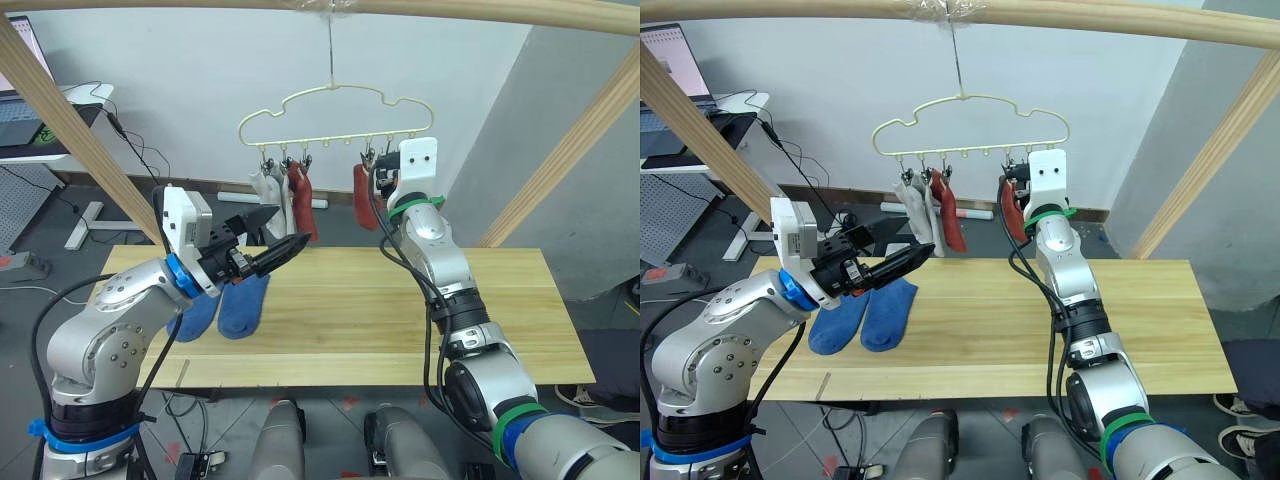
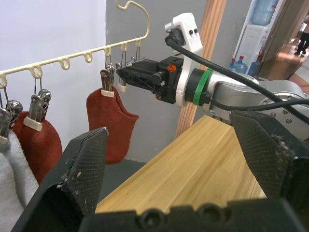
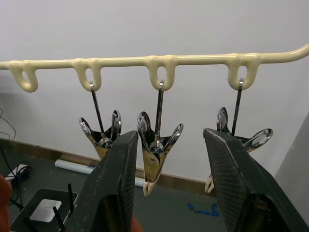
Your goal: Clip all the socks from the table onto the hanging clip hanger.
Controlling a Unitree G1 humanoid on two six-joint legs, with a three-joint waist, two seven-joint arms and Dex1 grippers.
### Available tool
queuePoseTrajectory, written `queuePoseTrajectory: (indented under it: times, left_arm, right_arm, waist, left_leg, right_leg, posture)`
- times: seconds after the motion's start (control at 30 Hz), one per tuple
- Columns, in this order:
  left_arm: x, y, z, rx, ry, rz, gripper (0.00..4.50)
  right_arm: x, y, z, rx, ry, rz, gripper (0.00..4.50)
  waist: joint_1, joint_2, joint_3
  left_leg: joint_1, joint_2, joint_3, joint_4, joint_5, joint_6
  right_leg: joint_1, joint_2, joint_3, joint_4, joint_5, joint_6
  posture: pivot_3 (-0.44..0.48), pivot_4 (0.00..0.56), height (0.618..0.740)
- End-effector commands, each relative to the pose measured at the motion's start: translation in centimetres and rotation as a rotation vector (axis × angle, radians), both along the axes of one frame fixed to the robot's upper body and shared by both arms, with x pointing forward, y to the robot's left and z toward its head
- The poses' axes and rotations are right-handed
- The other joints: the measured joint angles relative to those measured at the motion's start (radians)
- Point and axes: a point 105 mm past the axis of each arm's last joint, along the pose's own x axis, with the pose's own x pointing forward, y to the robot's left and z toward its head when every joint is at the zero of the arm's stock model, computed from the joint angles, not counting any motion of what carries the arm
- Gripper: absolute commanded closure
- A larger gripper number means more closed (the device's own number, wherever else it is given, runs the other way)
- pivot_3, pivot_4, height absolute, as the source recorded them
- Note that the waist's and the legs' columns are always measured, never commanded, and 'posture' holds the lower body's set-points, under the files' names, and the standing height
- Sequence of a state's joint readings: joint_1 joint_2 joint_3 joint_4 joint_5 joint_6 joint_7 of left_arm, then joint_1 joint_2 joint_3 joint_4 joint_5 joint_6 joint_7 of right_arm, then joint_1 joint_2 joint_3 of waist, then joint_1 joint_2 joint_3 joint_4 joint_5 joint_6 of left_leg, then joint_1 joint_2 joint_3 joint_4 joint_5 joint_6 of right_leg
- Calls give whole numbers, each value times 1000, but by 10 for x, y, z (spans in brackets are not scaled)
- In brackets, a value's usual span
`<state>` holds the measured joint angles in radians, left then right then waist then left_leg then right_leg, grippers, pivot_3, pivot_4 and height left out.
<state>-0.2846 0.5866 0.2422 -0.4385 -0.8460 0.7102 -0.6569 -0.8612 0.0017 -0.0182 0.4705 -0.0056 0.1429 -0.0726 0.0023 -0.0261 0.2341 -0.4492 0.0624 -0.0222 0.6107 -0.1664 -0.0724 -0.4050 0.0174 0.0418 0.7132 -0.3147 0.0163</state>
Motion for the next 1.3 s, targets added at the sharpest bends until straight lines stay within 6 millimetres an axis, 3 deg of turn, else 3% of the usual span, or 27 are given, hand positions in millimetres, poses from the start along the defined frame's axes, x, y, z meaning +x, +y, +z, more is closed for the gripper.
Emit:
queuePoseTrajectory:
  times: [0.03, 0.77, 1.3]
  left_arm:
    - [-5, 1, 9, 0, -51, 2, 0]
    - [-5, 4, 4, 9, -64, 22, 0]
    - [-5, 5, 2, 14, -64, 33, 0]
  right_arm:
    - [1, -3, 17, 34, -50, -15, 2265]
    - [2, 18, 30, 100, -67, 38, 2265]
    - [6, 17, 27, 108, -45, 31, 2265]
  waist:
    - [0, 0, 0]
    - [2, 0, 0]
    - [5, 0, 0]
  left_leg:
    - [0, 0, 0, 0, 0, 0]
    - [0, 0, 0, -1, 0, 0]
    - [0, 0, 0, -1, 0, 0]
  right_leg:
    - [0, 0, 0, 0, 0, 0]
    - [0, 0, 0, 0, 0, 0]
    - [0, 0, 0, -1, 0, 0]
  posture:
    - [150, 233, 740]
    - [168, 227, 740]
    - [179, 226, 740]
